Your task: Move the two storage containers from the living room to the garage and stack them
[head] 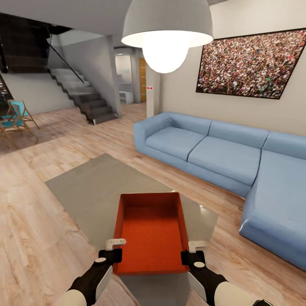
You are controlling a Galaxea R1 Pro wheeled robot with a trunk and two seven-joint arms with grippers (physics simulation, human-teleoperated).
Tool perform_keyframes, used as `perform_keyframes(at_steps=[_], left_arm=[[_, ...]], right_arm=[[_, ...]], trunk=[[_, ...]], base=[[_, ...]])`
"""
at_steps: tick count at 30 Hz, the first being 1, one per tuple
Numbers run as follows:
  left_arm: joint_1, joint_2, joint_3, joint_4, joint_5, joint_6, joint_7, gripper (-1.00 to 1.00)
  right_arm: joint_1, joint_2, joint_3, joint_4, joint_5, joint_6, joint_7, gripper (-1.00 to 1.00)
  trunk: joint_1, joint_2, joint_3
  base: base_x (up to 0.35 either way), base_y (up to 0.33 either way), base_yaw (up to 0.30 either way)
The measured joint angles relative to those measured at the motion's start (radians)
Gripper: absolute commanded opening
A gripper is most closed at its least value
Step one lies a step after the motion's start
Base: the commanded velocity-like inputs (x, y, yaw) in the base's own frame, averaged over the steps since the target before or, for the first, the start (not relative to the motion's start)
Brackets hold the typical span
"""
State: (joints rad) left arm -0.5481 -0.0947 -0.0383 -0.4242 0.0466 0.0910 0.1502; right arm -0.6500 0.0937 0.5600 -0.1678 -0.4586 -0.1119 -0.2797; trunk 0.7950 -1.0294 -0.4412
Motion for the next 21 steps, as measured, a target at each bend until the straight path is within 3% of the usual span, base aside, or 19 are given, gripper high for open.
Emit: perform_keyframes(at_steps=[21], left_arm=[[0.000, 0.000, 0.000, -0.001, 0.000, 0.000, 0.000, -1.00]], right_arm=[[0.000, 0.000, 0.000, -0.001, 0.000, 0.000, 0.000, -1.00]], trunk=[[0.000, 0.000, 0.000]], base=[[0.000, 0.000, 0.300]])
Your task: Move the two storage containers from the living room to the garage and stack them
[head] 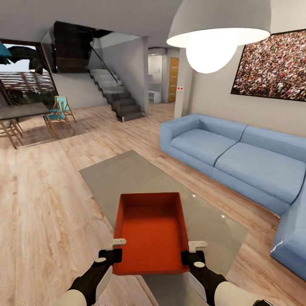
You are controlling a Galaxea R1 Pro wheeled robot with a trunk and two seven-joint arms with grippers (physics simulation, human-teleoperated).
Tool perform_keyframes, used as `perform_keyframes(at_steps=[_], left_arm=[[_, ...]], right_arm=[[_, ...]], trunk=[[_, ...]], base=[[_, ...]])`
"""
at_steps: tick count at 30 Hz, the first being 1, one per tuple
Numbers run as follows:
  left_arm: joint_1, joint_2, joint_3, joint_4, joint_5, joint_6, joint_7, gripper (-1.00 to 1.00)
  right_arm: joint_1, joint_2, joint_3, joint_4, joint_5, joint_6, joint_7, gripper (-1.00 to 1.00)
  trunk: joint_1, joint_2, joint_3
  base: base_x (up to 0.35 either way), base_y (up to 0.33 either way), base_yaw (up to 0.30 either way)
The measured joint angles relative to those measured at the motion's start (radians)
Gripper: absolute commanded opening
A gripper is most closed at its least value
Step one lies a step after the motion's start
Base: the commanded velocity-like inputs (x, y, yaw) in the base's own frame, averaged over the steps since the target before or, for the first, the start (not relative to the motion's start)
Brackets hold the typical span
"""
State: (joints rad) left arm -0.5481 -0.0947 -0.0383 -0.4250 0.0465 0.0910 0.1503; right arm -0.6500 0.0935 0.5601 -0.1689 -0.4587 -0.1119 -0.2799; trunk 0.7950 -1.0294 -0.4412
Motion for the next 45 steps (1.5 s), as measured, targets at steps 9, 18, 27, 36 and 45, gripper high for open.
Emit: perform_keyframes(at_steps=[9, 18, 27, 36, 45], left_arm=[[0.000, 0.000, 0.000, 0.000, 0.000, -0.001, 0.000, -1.00], [0.000, 0.000, 0.000, 0.000, 0.000, 0.000, 0.000, -1.00], [0.000, 0.000, 0.000, 0.000, 0.000, -0.001, 0.000, -1.00], [0.000, -0.001, 0.001, 0.000, -0.002, 0.000, 0.000, -1.00], [0.000, -0.001, 0.002, 0.000, -0.002, 0.000, 0.000, -1.00]], right_arm=[[0.000, 0.000, 0.000, -0.001, 0.000, 0.000, 0.000, -1.00], [0.000, 0.000, 0.000, 0.000, 0.000, 0.000, 0.000, -1.00], [0.000, 0.000, 0.001, -0.001, 0.000, 0.000, -0.001, -1.00], [0.000, -0.001, 0.000, -0.001, 0.000, 0.000, 0.001, -1.00], [0.000, -0.001, -0.001, -0.001, 0.001, 0.000, 0.001, -1.00]], trunk=[[0.000, 0.000, 0.000], [0.000, 0.000, 0.000], [0.000, 0.000, 0.000], [0.000, 0.000, 0.000], [0.000, 0.000, 0.000]], base=[[0.000, 0.000, 0.300], [0.000, 0.000, 0.300], [0.000, 0.000, 0.300], [0.000, 0.000, 0.300], [0.000, 0.000, 0.300]])
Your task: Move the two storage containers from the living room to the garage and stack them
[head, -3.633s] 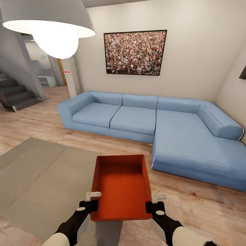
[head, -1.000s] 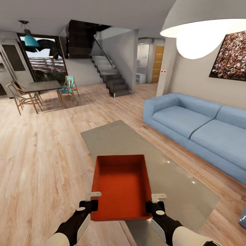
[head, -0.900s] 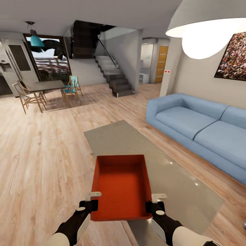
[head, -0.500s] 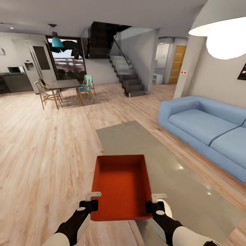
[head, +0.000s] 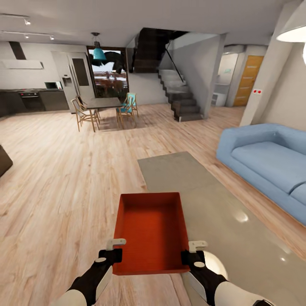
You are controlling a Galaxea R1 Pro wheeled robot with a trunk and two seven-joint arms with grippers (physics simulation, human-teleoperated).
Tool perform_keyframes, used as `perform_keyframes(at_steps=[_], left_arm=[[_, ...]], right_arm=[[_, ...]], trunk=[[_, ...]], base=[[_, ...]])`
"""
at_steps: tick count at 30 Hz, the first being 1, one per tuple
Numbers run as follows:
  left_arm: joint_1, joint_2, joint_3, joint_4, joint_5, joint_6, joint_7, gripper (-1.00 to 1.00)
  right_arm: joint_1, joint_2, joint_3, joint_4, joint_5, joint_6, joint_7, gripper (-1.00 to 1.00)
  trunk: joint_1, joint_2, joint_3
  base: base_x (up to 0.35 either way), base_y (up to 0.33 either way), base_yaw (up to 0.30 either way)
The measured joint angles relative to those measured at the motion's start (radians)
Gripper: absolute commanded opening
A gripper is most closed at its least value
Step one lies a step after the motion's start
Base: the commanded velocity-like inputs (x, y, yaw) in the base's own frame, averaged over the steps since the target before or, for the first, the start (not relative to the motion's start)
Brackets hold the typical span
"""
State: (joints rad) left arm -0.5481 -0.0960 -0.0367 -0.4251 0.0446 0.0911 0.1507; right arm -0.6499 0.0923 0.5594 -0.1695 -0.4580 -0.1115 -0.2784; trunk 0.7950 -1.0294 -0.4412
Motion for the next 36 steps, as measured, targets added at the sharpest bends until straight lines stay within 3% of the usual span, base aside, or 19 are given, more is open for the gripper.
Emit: perform_keyframes(at_steps=[36], left_arm=[[0.000, 0.001, 0.000, 0.000, 0.001, 0.000, -0.001, -1.00]], right_arm=[[0.000, 0.001, 0.000, 0.001, 0.000, -0.001, -0.001, -1.00]], trunk=[[0.000, 0.000, 0.000]], base=[[0.003, 0.000, 0.292]])
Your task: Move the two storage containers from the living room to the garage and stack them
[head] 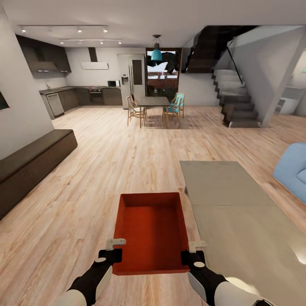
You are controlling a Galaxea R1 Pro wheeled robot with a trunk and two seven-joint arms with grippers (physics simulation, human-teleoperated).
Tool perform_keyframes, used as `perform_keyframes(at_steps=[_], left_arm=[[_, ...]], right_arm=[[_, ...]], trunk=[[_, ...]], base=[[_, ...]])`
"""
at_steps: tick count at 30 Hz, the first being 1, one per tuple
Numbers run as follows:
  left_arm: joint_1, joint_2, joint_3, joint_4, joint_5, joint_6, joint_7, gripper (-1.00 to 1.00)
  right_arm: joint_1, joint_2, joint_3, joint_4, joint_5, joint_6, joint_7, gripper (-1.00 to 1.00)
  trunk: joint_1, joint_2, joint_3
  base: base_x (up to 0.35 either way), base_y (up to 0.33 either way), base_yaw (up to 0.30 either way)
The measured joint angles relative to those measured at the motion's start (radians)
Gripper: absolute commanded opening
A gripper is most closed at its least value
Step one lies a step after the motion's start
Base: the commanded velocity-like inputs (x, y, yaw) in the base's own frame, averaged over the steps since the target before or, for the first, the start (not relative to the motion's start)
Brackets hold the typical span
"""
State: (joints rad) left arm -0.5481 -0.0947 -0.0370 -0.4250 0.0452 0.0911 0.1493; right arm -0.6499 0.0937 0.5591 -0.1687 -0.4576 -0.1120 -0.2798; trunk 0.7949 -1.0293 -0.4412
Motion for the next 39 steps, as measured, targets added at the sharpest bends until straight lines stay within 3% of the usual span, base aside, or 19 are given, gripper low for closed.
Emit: perform_keyframes(at_steps=[39], left_arm=[[0.000, 0.000, 0.000, 0.003, 0.000, -0.002, 0.000, -1.00]], right_arm=[[0.000, 0.000, 0.000, 0.001, 0.000, 0.001, 0.000, -1.00]], trunk=[[-0.001, 0.000, 0.000]], base=[[0.311, 0.000, 0.004]])
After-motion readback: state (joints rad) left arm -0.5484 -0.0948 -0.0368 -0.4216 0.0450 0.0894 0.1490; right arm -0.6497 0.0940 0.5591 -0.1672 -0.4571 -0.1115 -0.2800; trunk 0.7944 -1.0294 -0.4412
